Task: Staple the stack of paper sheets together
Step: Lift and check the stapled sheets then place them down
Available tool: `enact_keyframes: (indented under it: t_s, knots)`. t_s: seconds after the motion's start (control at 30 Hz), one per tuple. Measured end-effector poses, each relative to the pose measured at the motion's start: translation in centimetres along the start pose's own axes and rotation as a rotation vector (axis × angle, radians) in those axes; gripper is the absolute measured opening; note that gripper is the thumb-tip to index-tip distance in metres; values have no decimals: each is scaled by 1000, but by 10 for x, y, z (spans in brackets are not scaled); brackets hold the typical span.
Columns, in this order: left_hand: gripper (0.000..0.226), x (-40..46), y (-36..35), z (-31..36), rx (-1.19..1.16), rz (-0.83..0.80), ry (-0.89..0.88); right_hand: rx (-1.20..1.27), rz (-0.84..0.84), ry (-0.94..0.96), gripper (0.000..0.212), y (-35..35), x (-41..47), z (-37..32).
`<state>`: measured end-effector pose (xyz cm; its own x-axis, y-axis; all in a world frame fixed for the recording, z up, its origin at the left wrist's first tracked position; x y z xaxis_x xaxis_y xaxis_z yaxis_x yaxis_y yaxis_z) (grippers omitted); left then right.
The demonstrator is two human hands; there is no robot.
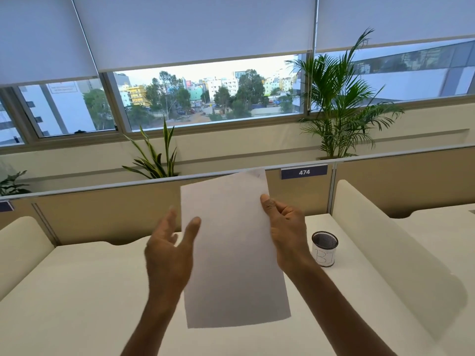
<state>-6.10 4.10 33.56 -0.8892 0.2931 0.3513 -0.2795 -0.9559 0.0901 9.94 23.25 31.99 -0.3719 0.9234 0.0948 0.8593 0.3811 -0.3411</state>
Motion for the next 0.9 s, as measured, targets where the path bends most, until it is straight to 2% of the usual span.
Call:
enact_keyframes:
  t_s: [0.13,0.2,0.33,0.43,0.5,0.57,0.63,0.73,0.83,0.9]
  knots:
    - [63,-25,-58,19,-139,-296,37,-119,38,130,32,-16,-12,7]
    - [59,-30,-77,26,-183,-376,26,-194,22,256,31,-30,-23,4]
    - [43,-24,-82,34,-252,-335,-14,-315,-91,439,34,-62,-42,4]
    - [30,-10,-73,25,-310,-237,71,-487,-104,592,45,-70,-50,-1]
    - [28,-3,-68,17,-342,-219,132,-517,-116,643,49,-70,-51,-5]
    - [28,2,-65,14,-323,-235,138,-479,-50,644,55,-56,-43,-11]
    - [25,6,-62,15,-320,-246,121,-457,92,626,62,-32,-24,-21]
    - [26,11,-59,14,-353,-258,132,-482,263,504,81,11,16,-33]
    - [27,14,-58,13,-392,-288,174,-332,154,297,89,33,50,-30]
    - [27,15,-59,15,-403,-317,186,-212,32,213,75,36,61,-28]
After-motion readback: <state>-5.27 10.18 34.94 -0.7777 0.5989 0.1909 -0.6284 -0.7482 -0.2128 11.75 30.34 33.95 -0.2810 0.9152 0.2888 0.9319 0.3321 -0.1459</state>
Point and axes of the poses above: each hand's wrist, its own x-axis towards the middle knuckle, its own y-axis out of the back of the hand, z = x × y, the point moved 10 cm from there along x, towards the middle knuckle, and after that the axes turned 5 degrees about z, right-handed, at the moved point
